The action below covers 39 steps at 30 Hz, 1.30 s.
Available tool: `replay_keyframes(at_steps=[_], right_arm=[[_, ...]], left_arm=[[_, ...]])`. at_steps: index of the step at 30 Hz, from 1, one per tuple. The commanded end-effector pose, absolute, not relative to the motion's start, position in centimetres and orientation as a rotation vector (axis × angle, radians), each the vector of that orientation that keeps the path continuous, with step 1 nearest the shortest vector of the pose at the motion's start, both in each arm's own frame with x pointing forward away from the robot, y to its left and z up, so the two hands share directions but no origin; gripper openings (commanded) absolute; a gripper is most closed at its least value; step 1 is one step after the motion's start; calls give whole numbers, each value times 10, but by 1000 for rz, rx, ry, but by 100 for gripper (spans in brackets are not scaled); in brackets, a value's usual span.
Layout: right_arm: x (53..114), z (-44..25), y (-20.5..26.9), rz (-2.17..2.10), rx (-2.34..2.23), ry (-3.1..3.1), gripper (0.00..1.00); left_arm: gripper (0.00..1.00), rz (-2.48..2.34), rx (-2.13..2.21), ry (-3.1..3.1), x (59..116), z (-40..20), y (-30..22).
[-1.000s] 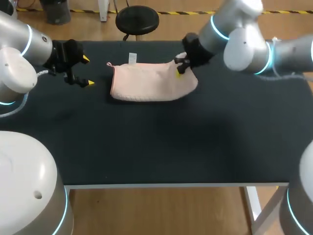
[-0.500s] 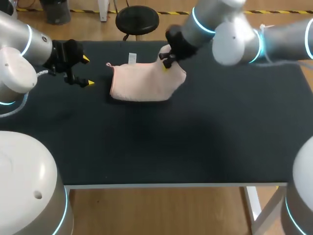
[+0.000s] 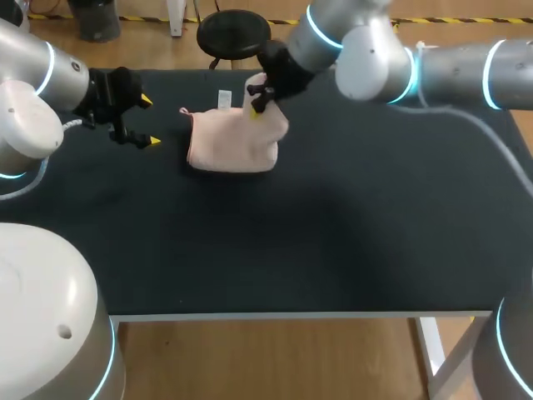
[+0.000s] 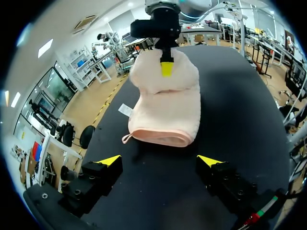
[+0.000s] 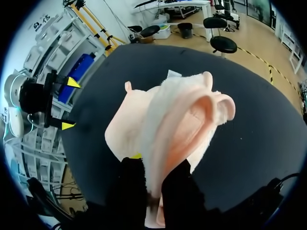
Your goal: Fold the towel
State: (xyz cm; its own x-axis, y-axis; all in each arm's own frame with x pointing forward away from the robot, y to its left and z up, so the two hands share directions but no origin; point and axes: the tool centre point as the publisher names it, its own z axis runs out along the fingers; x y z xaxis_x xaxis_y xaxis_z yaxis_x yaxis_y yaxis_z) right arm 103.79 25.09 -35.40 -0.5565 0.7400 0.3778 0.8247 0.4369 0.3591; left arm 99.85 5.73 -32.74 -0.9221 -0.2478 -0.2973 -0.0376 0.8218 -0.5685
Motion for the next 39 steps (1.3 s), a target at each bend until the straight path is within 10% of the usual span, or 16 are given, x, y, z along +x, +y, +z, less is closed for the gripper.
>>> replay_keyframes(at_steps=[1,6,7,8,39], right_arm=[[1054,-372,270,-756,-1345,-2495,0],[1056,-384,285,-729,-1289,-2497,5],[1056,-386,287,-732,-1265,-2503,71],[1055,-386,289,-747,-1232,-2502,100],[1003,-325,304,-1259,-705,-2532,100]], left_arm=[[100,-823,-209,2639,998,-329,59],[100,-823,-209,2639,998,-329,59],[100,-823,-209,2639,998,-329,59],[100,-823,-209,2639,998,-329,59],[100,-823,-209,2639,998,-329,59]])
